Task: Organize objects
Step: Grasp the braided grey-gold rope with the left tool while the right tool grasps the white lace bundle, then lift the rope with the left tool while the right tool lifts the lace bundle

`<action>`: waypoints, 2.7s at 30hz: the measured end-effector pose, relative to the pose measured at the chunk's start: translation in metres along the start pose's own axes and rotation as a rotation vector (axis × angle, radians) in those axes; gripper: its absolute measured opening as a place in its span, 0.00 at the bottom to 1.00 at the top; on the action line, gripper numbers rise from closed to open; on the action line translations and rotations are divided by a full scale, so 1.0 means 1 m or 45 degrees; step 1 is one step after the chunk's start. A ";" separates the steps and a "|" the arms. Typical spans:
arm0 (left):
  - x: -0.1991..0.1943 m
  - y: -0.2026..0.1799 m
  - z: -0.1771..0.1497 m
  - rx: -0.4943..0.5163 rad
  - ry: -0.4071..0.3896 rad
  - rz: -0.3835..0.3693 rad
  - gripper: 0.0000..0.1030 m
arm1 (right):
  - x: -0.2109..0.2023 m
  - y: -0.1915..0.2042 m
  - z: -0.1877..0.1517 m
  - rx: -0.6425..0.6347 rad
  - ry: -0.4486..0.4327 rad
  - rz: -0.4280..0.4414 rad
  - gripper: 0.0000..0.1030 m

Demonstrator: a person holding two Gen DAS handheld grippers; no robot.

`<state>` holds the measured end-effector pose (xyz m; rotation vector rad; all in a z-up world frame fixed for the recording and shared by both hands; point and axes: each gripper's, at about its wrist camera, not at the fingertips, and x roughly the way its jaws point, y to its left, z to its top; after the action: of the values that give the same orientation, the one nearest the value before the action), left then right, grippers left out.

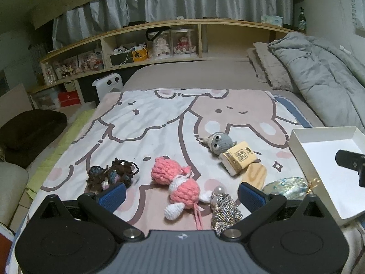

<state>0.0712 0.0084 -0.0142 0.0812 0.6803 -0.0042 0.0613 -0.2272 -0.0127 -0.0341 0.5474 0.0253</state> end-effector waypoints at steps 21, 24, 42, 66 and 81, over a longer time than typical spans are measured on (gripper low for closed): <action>0.056 -0.004 -0.004 0.001 0.180 -0.249 0.98 | 0.047 0.013 -0.042 -0.410 0.227 0.280 0.74; 0.060 -0.006 -0.005 -0.010 0.217 -0.316 0.82 | 0.054 0.020 -0.047 -0.458 0.286 0.298 0.64; 0.098 -0.018 -0.026 0.008 0.392 -0.439 0.49 | 0.082 0.046 -0.075 -0.757 0.406 0.206 0.39; 0.119 -0.024 -0.037 0.044 0.483 -0.353 0.36 | 0.060 0.035 -0.052 -0.315 0.517 0.462 0.35; 0.057 -0.014 0.014 -0.159 0.151 -0.415 0.35 | 0.019 -0.026 -0.005 0.055 0.206 0.387 0.34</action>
<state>0.1245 -0.0056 -0.0403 -0.1513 0.8050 -0.2716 0.0757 -0.2527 -0.0266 0.0899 0.7112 0.3092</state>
